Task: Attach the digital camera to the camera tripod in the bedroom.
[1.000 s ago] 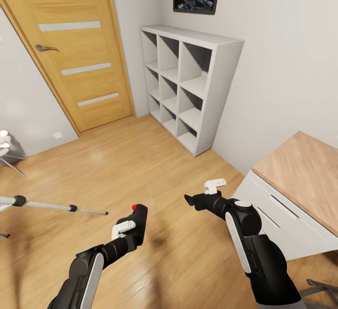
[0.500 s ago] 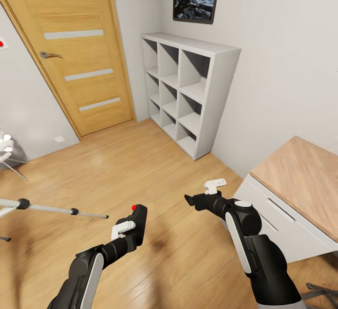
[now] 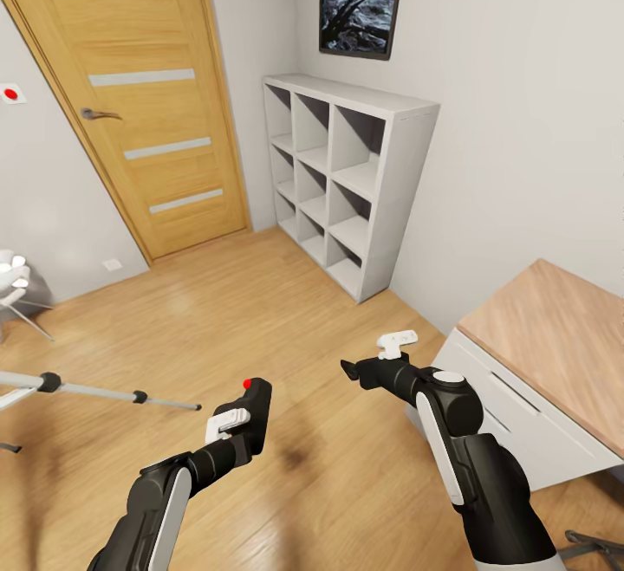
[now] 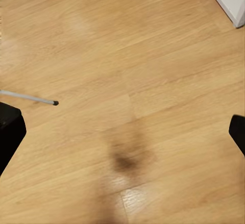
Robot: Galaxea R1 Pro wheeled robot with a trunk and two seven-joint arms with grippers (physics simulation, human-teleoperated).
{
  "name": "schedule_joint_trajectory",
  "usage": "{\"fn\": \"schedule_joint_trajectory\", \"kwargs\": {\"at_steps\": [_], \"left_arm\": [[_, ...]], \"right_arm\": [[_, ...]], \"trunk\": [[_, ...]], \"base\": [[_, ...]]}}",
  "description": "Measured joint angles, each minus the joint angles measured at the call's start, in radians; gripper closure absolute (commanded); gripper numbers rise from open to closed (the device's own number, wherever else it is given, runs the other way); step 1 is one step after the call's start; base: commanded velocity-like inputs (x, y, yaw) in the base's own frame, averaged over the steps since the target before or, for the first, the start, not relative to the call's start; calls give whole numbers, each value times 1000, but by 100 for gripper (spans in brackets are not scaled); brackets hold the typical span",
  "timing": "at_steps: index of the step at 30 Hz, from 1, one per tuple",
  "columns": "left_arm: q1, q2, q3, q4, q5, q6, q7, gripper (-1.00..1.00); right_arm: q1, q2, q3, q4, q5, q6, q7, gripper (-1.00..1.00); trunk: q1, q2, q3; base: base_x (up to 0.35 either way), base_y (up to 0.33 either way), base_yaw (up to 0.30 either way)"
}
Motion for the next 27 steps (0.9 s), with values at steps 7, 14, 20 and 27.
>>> {"fn": "schedule_joint_trajectory", "kwargs": {"at_steps": [7, 14, 20, 27], "left_arm": [[0, 0, 0, 0, 0, 0, 0, 100], [0, 0, 0, 0, 0, 0, 0, 100], [0, 0, 0, 1, 0, 0, 0, 100], [0, 0, 0, 2, -1, 0, 0, 100]], "right_arm": [[0, 0, 0, 0, 0, 0, 0, -100], [0, 0, 0, 0, 0, 1, 0, -100], [0, 0, 0, 0, 0, 0, 0, -100], [0, 0, 0, 0, 1, -1, 0, -100]], "trunk": [[-27, 49, 34], [-54, 98, 67], [-77, 140, 96], [-104, 189, 130]], "base": [[0, 0, 0], [0, 0, 0], [0, 0, 0], [0, 0, 0]]}}
